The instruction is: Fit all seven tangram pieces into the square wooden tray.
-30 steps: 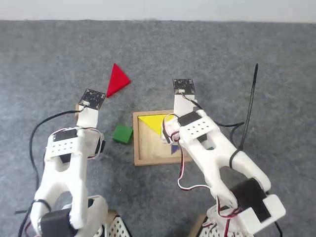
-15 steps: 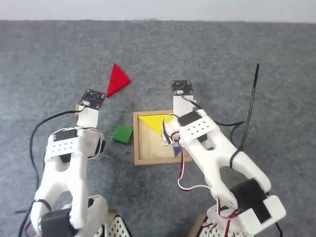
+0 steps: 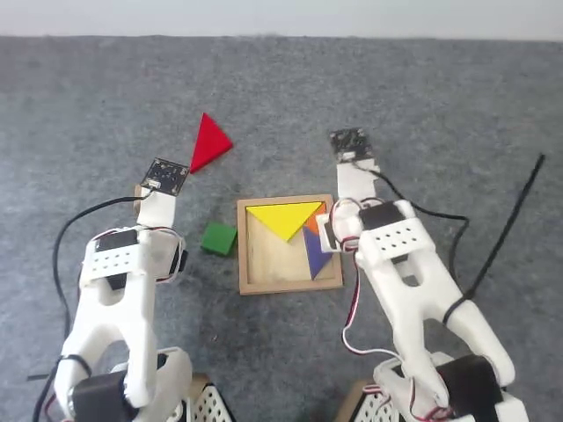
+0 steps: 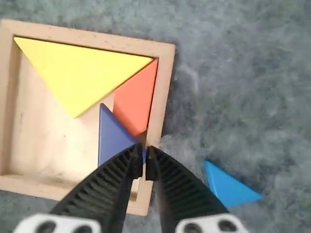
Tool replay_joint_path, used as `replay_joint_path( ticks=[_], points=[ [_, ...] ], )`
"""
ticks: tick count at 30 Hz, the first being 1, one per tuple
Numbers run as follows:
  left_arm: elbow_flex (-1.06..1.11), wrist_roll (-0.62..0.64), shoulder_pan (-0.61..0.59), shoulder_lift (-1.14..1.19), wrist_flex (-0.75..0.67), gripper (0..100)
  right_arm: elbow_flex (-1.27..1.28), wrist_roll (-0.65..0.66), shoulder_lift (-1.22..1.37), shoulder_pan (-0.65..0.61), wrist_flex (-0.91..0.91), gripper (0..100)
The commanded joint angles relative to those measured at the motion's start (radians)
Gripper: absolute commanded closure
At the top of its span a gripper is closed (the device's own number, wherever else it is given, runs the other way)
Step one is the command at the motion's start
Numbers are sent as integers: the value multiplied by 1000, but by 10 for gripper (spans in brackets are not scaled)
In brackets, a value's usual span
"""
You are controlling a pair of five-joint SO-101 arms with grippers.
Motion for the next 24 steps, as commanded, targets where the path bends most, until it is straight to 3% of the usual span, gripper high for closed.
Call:
replay_joint_path(
  ticks=[1, 24],
  points=[
    [4, -6, -8, -9, -8, 863, 18, 20, -59, -18, -77, 986],
    [5, -6, -9, -9, -8, 864, -25, -40, 111, 10, -33, 992]
  ],
)
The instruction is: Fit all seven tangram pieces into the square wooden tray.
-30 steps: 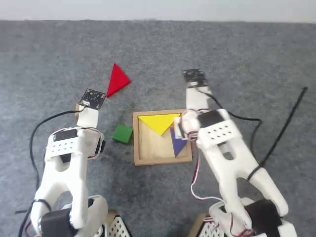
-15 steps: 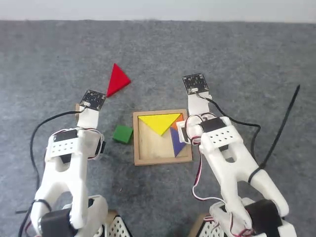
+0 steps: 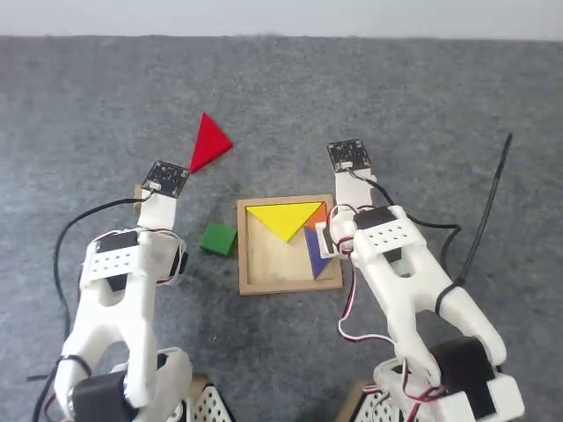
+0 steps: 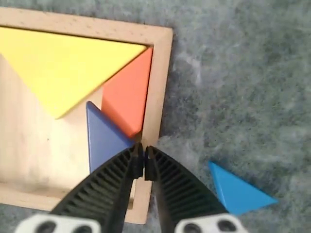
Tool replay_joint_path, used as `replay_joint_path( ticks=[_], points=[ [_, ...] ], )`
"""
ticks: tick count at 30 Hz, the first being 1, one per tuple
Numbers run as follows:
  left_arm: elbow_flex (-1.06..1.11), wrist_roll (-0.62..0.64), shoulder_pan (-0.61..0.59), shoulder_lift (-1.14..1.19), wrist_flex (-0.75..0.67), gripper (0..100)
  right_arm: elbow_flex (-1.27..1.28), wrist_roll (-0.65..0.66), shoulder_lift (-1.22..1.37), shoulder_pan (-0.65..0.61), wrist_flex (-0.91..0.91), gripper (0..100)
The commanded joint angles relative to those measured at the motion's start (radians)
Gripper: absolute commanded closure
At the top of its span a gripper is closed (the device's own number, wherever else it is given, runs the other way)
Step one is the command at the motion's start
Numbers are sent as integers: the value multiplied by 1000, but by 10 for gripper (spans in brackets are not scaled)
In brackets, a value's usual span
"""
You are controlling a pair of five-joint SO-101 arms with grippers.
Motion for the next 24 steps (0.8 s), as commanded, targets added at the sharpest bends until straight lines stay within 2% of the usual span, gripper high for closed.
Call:
replay_joint_path(
  ticks=[1, 24],
  points=[
    [-7, -5, -9, -9, -8, 864, -44, -12, -1, 5, 31, 992],
    [-5, -6, -9, -9, -8, 866, -43, -61, -4, -27, 120, 992]
  ],
)
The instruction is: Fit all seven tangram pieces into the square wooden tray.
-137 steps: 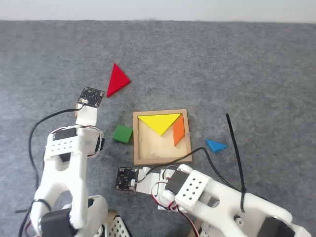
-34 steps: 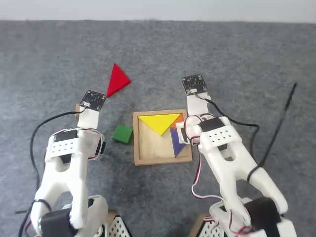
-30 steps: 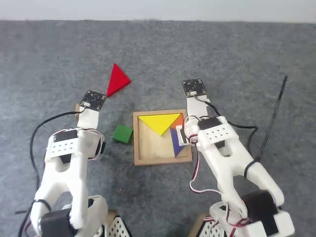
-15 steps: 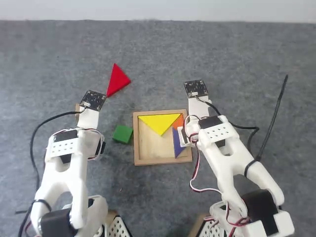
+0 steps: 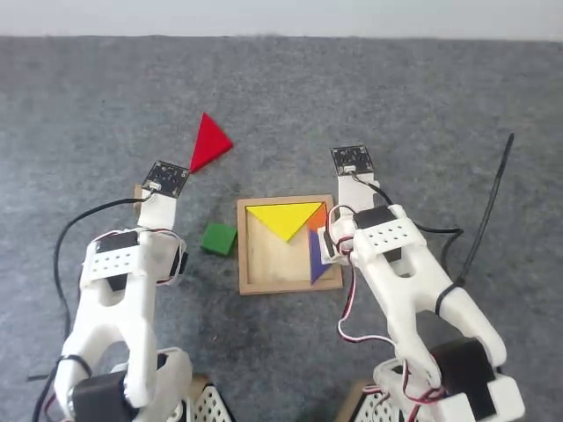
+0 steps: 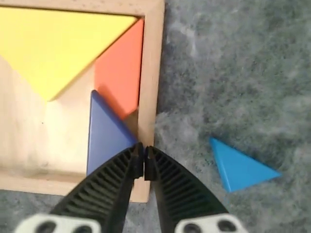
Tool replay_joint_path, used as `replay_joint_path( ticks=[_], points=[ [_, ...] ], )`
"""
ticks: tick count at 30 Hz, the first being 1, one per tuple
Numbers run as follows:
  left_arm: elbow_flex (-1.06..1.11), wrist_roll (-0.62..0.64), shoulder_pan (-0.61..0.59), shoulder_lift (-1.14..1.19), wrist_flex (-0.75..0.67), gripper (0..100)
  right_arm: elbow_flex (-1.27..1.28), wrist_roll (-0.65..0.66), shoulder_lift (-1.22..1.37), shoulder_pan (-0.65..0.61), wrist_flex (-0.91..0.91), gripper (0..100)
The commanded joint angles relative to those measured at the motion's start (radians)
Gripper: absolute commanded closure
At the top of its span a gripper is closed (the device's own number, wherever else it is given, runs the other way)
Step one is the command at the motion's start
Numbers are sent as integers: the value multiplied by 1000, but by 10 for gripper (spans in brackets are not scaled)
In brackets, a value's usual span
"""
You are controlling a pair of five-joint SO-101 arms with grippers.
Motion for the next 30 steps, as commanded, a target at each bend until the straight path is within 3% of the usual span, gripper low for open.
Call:
replay_joint_path(
  ticks=[1, 15, 18, 22, 26, 30],
  points=[
    [-5, -6, -9, -9, -8, 866, -34, -9, -2, -25, 24, 992],
    [-5, -6, -9, -9, -8, 866, -83, -3, -22, -36, 127, 992],
    [-5, -6, -9, -9, -8, 866, -123, 86, -84, -2, 173, 992],
    [-5, -6, -9, -9, -8, 866, -124, 292, -159, -107, 240, 992],
    [-5, -6, -9, -9, -8, 866, -127, 348, -174, -251, 226, 992],
    [-5, -6, -9, -9, -8, 866, -146, 359, -107, -308, 120, 992]
  ],
)
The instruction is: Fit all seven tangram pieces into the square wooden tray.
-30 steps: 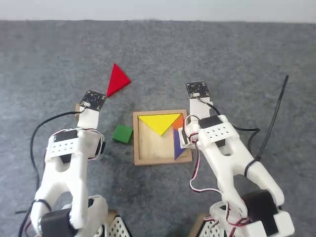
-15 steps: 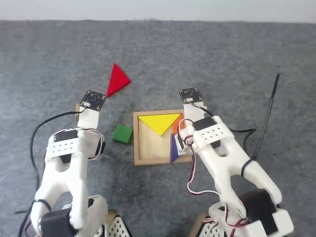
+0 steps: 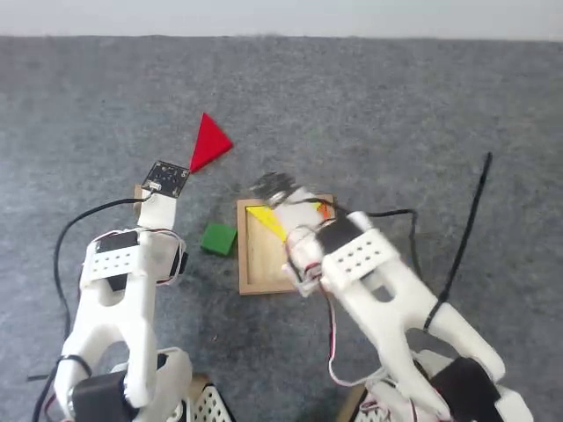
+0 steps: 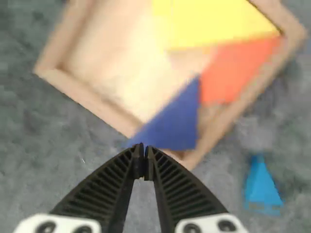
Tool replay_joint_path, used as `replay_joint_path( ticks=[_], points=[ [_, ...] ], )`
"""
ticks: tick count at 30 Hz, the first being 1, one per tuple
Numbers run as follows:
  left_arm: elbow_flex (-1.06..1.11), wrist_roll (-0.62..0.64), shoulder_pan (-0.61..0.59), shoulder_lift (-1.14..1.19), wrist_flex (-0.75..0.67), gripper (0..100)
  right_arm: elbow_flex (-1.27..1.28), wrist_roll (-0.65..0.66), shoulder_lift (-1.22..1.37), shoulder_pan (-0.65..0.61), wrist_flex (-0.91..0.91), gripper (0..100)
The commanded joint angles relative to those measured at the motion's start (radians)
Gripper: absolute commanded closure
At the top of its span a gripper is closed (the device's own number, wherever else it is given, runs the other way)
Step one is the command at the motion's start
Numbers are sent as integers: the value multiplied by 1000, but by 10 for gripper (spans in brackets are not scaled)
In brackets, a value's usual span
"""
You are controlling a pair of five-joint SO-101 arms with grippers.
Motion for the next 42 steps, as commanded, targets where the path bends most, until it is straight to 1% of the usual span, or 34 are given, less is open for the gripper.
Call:
replay_joint_path(
  ticks=[1, 6, 10, 13, 18, 21, 25, 27, 29, 32, 34, 37, 40, 42],
  points=[
    [-5, -6, -9, -9, -8, 866, -91, 5, 48, -31, -65, 992],
    [-5, -8, -9, -9, -8, 866, -227, 23, 275, -24, -74, 992],
    [-5, -31, -9, -9, -8, 866, -328, 17, 418, 35, -68, 992],
    [-5, -32, -9, -9, -8, 866, -348, 12, 435, 87, -79, 992],
    [-5, -34, -9, -9, -8, 865, -376, -34, 443, 110, -159, 992],
    [-5, -34, -9, -9, -8, 865, -382, -35, 446, 122, -173, 992],
    [-5, -34, -9, -9, -8, 865, -384, -35, 443, 180, -171, 992],
    [-5, -34, -9, -9, -8, 865, -384, -35, 432, 214, -145, 992],
    [-5, -34, -9, -9, -8, 865, -408, -18, 394, 243, -51, 992],
    [-5, -34, -9, -9, -8, 865, -462, 81, 268, 294, 131, 992],
    [-5, -34, -9, -9, -8, 865, -450, 176, 191, 285, 229, 992],
    [-5, -34, -9, -9, -8, 865, -339, 310, 130, 200, 300, 992],
    [-5, -34, -9, -9, -8, 865, -199, 356, 130, 87, 278, 992],
    [-5, -34, -9, -9, -8, 865, -141, 347, 130, 38, 245, 992]
  ],
)
